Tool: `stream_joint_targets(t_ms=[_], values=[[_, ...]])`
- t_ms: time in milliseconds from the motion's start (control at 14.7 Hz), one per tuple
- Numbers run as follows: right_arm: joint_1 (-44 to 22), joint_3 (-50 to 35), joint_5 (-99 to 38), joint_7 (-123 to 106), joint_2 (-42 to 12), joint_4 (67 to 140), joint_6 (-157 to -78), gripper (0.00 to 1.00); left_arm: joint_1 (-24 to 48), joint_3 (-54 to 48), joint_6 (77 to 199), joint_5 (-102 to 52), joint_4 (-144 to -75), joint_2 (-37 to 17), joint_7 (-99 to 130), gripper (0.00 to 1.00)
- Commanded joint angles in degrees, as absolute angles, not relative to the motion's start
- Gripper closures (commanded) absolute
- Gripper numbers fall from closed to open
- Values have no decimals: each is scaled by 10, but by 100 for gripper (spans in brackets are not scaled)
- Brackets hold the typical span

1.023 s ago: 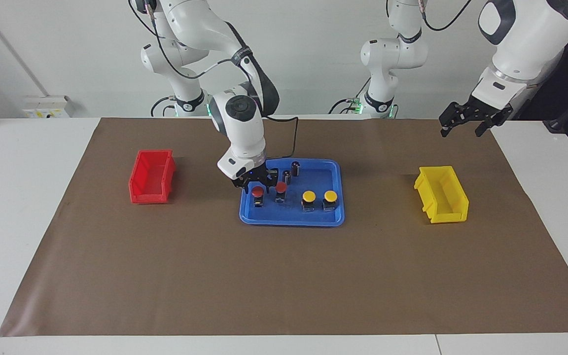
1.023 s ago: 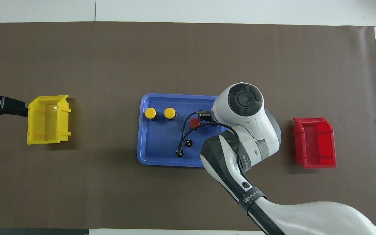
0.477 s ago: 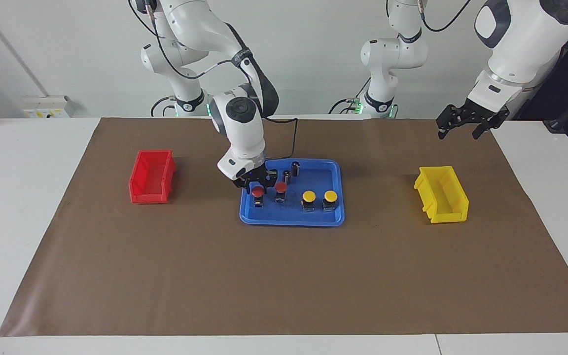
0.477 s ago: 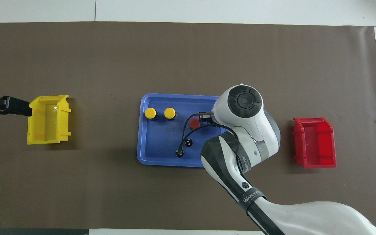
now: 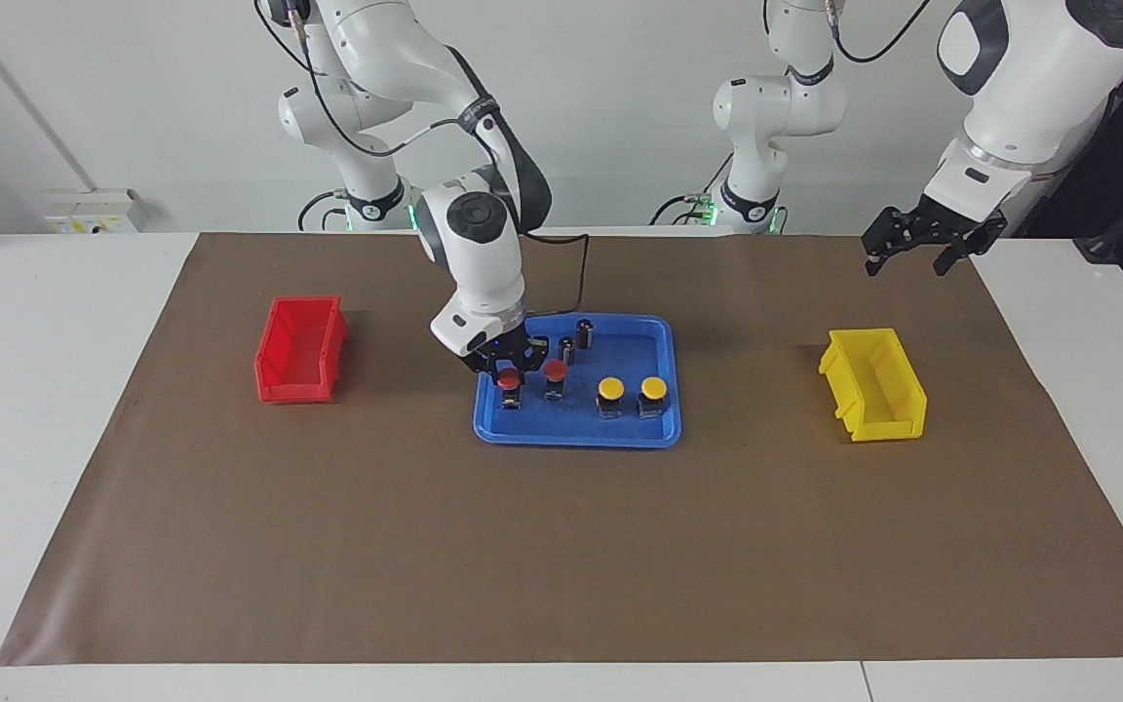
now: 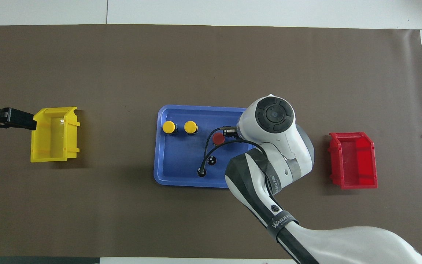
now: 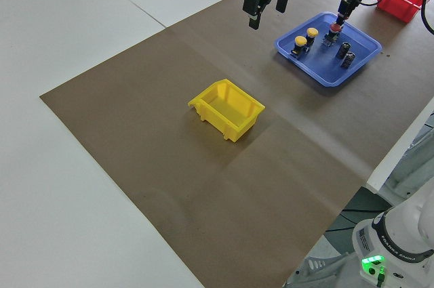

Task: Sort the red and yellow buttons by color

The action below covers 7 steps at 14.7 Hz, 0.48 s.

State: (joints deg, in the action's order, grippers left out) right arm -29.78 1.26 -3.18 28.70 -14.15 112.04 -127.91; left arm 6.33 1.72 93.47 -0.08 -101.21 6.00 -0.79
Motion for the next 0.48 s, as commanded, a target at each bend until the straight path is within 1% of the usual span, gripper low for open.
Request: stream_joint_targets(t_ms=[0,68,136,341,409], values=[[-289,13,-35,275,-141,1056,-1199,81,82,10,986,3,-1057,72,43,0],[-283,19,-32,262,-134,1034,-1163,81,116,10,1012,3,-1068,66,98,0],[-266,22,-32,244,-117,1030,-1140,81,147,10,1046,3,-1075,53,150,1],[-197,22,-29,176,-45,1055,-1075,81,224,10,1117,3,-1082,-8,267,2],[-166,22,-29,142,-12,1079,-1063,81,246,9,1145,3,-1084,-31,305,2]])
